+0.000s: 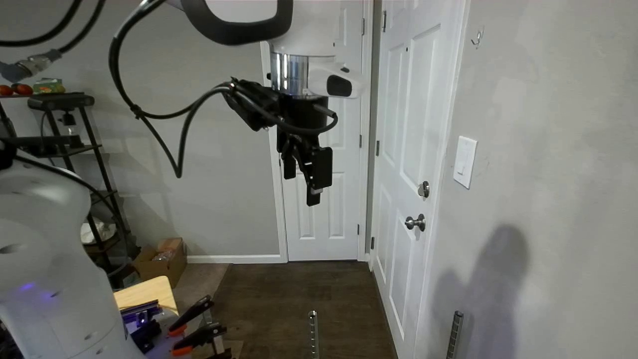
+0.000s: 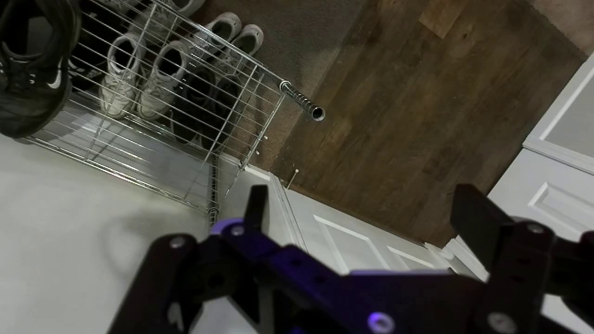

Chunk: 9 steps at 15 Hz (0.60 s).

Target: Flip the switch to turn off the light

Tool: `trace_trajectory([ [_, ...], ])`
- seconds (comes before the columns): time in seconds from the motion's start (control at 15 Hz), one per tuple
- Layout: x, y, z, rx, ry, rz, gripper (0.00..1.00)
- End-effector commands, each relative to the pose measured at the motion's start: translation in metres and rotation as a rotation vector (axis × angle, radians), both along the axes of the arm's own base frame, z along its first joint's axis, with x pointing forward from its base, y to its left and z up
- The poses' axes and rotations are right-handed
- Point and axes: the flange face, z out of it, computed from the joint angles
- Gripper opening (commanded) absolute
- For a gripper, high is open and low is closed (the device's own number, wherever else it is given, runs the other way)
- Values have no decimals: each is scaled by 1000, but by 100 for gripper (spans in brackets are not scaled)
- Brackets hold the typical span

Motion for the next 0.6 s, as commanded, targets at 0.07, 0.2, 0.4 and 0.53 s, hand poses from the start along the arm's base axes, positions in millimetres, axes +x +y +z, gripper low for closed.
trace_trajectory([
  [0.07, 0, 0, 0, 0, 1, 0, 100],
  [0.2, 0, 0, 0, 0, 1, 0, 100],
  [0.4, 7, 0, -6, 0, 24, 9, 100],
  [0.53, 19, 0, -15, -1, 27, 17, 100],
])
